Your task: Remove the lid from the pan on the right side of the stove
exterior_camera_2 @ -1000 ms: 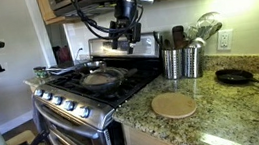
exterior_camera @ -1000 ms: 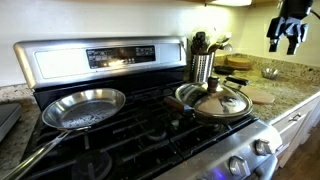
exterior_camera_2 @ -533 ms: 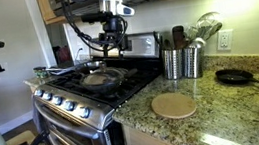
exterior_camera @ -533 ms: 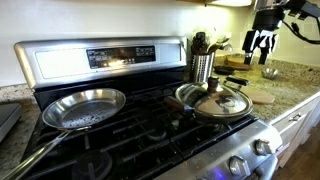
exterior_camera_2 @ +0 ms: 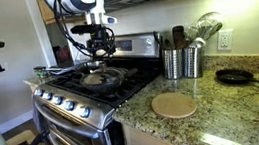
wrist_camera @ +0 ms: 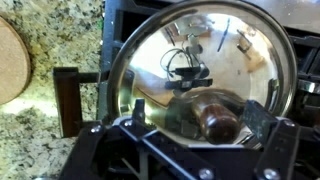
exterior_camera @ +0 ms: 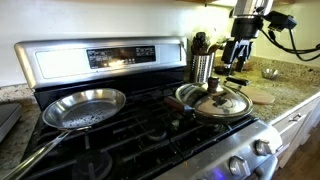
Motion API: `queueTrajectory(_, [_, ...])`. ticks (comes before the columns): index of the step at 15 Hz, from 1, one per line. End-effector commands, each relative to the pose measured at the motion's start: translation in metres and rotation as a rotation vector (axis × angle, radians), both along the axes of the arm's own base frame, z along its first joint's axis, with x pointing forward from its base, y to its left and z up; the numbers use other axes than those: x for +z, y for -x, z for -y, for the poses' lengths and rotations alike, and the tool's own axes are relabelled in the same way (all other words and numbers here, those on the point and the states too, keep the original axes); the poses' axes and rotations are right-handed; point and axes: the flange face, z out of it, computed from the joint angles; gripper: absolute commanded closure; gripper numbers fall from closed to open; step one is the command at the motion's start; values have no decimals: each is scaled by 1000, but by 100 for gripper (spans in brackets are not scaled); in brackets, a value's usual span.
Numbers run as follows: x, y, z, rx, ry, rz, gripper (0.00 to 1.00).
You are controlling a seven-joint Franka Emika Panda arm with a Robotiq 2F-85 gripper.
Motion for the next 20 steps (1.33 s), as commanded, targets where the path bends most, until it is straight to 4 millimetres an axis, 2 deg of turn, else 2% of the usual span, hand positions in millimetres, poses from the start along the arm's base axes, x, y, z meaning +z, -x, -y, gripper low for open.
queueTrajectory(1, [-13,-4,-24,35,-7,31,0])
queueTrajectory(5, [-10,-2,-42,70,-5,32,0])
queueTrajectory(9, [-9,-2,-49,87,2,29,0])
queueTrajectory(15, [-20,-13,-43,67,15,26,0])
queueTrajectory(20, [-38,-33,-40,48,21,32,0])
